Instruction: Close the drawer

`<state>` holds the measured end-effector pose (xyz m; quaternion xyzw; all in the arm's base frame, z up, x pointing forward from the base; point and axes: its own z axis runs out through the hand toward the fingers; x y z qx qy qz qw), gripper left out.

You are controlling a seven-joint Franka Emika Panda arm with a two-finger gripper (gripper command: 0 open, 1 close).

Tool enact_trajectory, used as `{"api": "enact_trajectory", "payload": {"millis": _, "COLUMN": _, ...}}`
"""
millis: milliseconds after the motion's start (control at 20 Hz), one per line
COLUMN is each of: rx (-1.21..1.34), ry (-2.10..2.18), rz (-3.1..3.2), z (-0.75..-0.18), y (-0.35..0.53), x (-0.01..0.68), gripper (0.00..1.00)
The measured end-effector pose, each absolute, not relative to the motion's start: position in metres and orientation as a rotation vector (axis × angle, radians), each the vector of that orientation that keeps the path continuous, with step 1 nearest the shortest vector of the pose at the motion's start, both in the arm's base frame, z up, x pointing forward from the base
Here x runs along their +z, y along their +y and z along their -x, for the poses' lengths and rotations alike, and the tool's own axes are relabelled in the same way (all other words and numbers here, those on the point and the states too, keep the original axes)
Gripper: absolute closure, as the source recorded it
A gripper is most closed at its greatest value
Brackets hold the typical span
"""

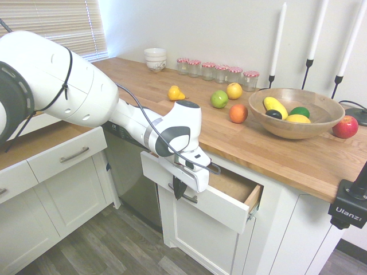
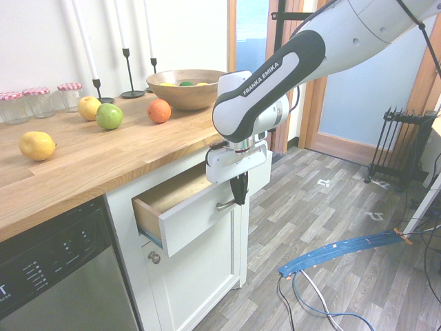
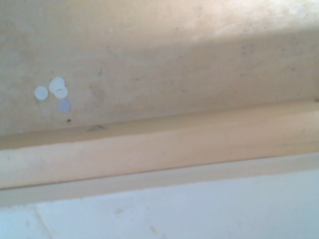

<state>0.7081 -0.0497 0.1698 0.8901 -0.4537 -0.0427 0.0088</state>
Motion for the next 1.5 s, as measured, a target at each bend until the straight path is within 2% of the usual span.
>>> {"api": "enact_trajectory", "payload": {"millis": 700, "rx": -0.144, "ry": -1.434, "rz": -2.767, "z": -0.748, "y": -0.043, "x": 0.178, "gripper": 1.00}}
{"api": "enact_trajectory", "payload": {"millis": 1400, "rx": -0.196, "ry": -1.428, "rz": -2.752, "z": -0.757, "y": -0.045, "x": 0.170, "gripper": 1.00}}
{"api": "enact_trajectory", "payload": {"millis": 1450, "rx": -0.196, "ry": -1.428, "rz": -2.752, "z": -0.757, "y": -0.045, "x": 0.170, "gripper": 0.00}}
{"api": "enact_trajectory", "payload": {"millis": 1500, "rx": -0.197, "ry": -1.428, "rz": -2.752, "z": -0.757, "y": -0.045, "x": 0.170, "gripper": 0.00}}
